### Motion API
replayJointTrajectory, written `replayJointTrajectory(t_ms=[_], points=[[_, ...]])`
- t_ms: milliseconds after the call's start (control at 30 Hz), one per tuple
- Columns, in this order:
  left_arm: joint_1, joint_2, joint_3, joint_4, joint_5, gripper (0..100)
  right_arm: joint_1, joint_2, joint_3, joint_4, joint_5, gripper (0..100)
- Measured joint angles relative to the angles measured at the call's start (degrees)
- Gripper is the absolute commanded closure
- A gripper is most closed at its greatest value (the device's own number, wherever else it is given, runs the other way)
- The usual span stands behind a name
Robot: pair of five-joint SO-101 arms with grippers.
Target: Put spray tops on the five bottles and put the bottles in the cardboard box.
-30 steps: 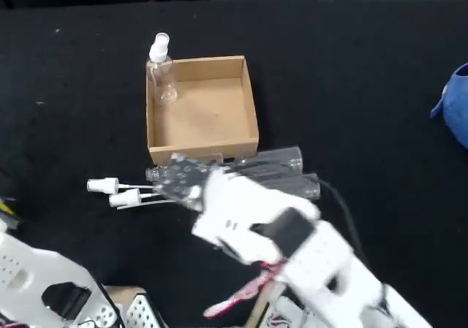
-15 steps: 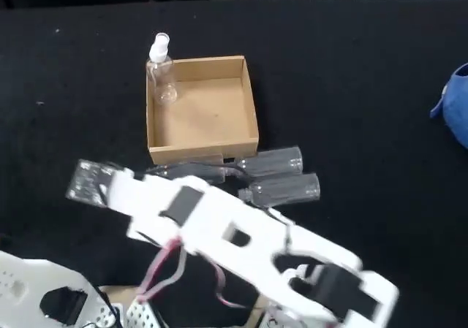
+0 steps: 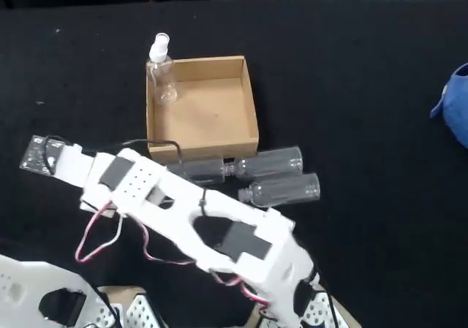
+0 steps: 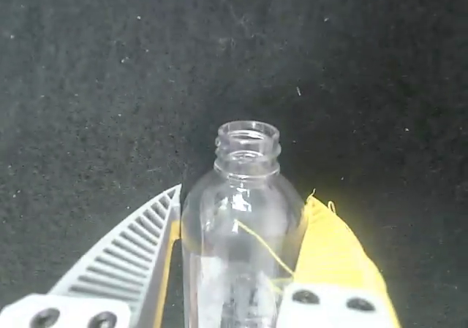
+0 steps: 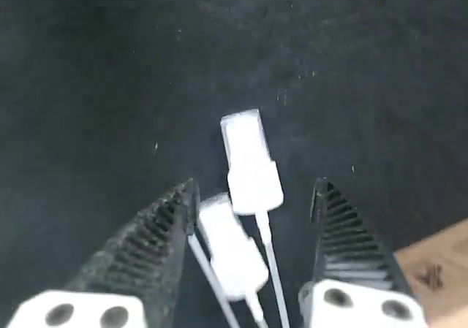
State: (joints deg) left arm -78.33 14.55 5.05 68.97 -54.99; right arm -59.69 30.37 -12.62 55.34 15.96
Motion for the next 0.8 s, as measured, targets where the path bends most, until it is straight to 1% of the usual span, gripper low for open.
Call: replayJointTrajectory(t_ms=[367, 533, 633, 667, 700, 800], points=[[0.00, 0.00, 0.00, 0.00, 0.00, 97, -0.09, 18.02, -25.93, 11.34, 0.18, 77.0], [0.00, 0.00, 0.00, 0.00, 0.00, 97, -0.09, 24.00, -34.64, 18.81, 3.60, 76.9], [0.00, 0.00, 0.00, 0.00, 0.00, 97, -0.09, 27.08, -38.51, 21.63, 4.31, 77.0], [0.00, 0.00, 0.00, 0.00, 0.00, 97, -0.09, 28.04, -39.56, 22.07, 4.31, 78.3], [0.00, 0.00, 0.00, 0.00, 0.00, 97, -0.09, 29.01, -40.70, 22.42, 4.40, 81.9], [0.00, 0.00, 0.00, 0.00, 0.00, 97, 0.09, 31.03, -43.43, 23.56, 4.48, 99.4]])
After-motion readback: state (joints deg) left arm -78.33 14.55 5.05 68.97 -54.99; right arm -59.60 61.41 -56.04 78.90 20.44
